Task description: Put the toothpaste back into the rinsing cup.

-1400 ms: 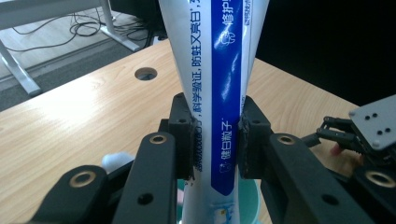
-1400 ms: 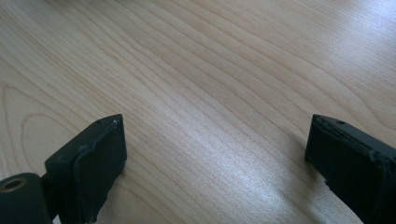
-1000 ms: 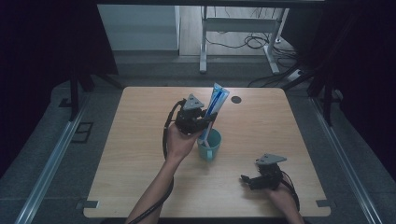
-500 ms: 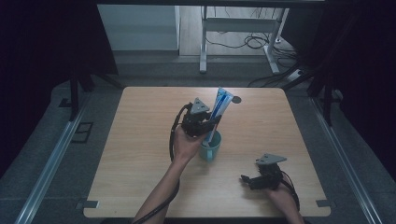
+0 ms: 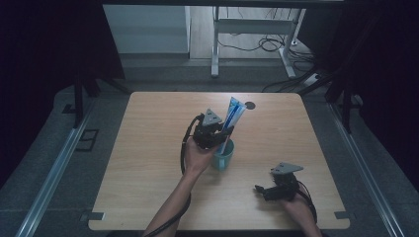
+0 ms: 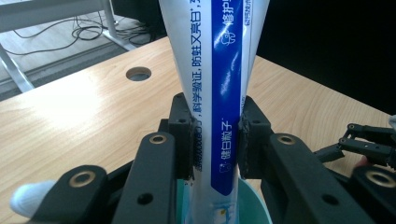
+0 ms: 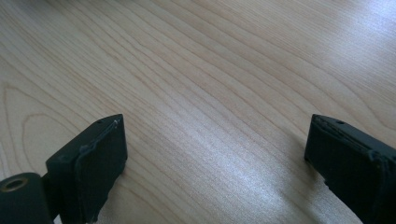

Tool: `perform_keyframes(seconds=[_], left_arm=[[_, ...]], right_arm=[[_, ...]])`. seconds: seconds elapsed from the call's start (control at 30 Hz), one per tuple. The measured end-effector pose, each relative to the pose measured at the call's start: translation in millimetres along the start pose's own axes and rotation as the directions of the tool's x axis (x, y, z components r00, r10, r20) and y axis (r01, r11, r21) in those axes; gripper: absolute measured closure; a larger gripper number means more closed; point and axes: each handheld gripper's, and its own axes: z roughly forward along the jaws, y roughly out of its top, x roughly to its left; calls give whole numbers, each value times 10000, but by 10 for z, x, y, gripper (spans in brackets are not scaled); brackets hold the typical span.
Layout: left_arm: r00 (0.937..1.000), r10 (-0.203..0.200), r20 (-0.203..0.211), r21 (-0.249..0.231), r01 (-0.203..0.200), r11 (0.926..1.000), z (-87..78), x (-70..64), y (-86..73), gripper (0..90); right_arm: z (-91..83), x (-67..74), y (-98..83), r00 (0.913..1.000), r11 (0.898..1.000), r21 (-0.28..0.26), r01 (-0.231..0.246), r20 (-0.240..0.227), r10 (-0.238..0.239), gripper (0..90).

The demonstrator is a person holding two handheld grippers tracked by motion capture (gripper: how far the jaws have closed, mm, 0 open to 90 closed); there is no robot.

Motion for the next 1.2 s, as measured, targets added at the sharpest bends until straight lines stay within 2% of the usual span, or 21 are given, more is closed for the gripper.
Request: perform_keyframes(seconds=[0.8, 1.2], left_arm=[[9999, -134, -76, 211, 136, 9997, 121, -23, -250, 715], [9999, -59, -137, 382, 65, 9992, 164, -38, -299, 709]], right_arm=[[0, 0, 0, 10000, 10000, -6, -2, -3, 2, 57], [0, 0, 0, 10000, 10000, 0, -11, -3, 11, 57]])
